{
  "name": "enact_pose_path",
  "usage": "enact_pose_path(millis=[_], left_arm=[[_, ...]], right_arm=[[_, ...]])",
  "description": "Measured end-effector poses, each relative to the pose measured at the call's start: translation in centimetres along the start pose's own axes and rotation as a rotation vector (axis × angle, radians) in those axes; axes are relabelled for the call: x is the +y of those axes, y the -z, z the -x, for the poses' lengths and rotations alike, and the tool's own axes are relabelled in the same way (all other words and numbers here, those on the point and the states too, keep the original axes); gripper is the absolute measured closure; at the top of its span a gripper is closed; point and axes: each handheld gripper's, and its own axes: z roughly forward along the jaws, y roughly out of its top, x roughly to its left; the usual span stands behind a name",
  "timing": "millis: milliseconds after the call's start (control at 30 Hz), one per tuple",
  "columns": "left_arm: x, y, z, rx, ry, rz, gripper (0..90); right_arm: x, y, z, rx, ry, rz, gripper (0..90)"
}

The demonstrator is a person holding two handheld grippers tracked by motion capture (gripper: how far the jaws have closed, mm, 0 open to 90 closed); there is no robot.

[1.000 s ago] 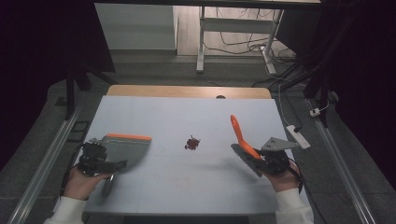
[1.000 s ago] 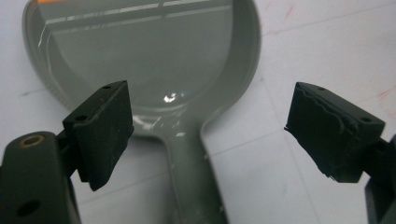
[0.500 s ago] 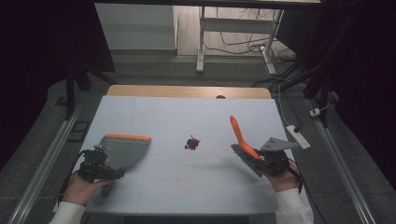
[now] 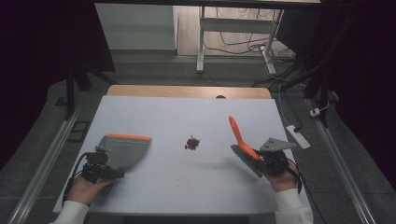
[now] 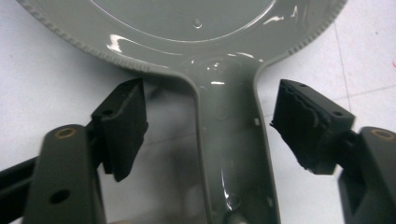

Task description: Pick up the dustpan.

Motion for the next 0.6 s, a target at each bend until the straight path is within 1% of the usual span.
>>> enact_pose_path(millis=[33, 67, 133, 167, 200, 267, 333, 367, 400, 500, 533, 600], left_arm=[[0.02, -0.11, -0.07, -0.007, 0.005, -0.001, 31.6], [0.02, -0.23, -0.12, -0.01, 0.01, 0.001, 31.6], [0.01, -0.34, -0.13, -0.004, 0.014, 0.005, 34.8], [0.02, -0.28, -0.15, -0.006, 0.018, 0.013, 39.1], [0.05, -0.24, -0.2, -0.01, 0.025, 0.016, 41.1], [0.02, -0.28, -0.24, -0.006, 0.036, 0.021, 42.3], [0.02, -0.25, -0.37, -0.025, 0.04, 0.028, 45.9], [0.04, -0.23, -0.43, -0.035, 0.044, 0.029, 51.0], [0.04, -0.23, -0.48, -0.043, 0.046, 0.031, 51.0], [0.05, -0.21, -0.58, -0.064, 0.055, 0.037, 59.3], [0.06, -0.23, -0.6, -0.063, 0.06, 0.039, 61.2], [0.06, -0.21, -0.66, -0.065, 0.06, 0.037, 61.5]], right_arm=[[-0.04, -0.06, 0.03, 0.001, 0.002, -0.004, 70.1], [-0.04, -0.06, 0.03, 0.001, 0.002, -0.004, 70.1], [-0.06, -0.12, 0.0, 0.002, 0.002, -0.006, 70.2], [-0.06, -0.12, -0.01, 0.0, 0.004, -0.008, 70.1], [-0.06, -0.12, -0.02, -0.001, 0.003, -0.007, 70.1], [-0.05, -0.11, -0.03, -0.001, 0.003, -0.007, 70.1], [-0.04, -0.11, -0.06, -0.002, 0.005, -0.007, 70.1], [-0.03, -0.11, -0.07, -0.003, 0.001, -0.007, 70.1], [-0.03, -0.11, -0.07, -0.003, 0.001, -0.007, 70.1], [-0.08, -0.15, 0.02, -0.002, 0.002, -0.009, 70.1], [-0.1, -0.17, 0.04, -0.002, 0.002, -0.01, 70.1], [-0.13, -0.2, 0.06, -0.005, -0.001, -0.011, 70.1]])
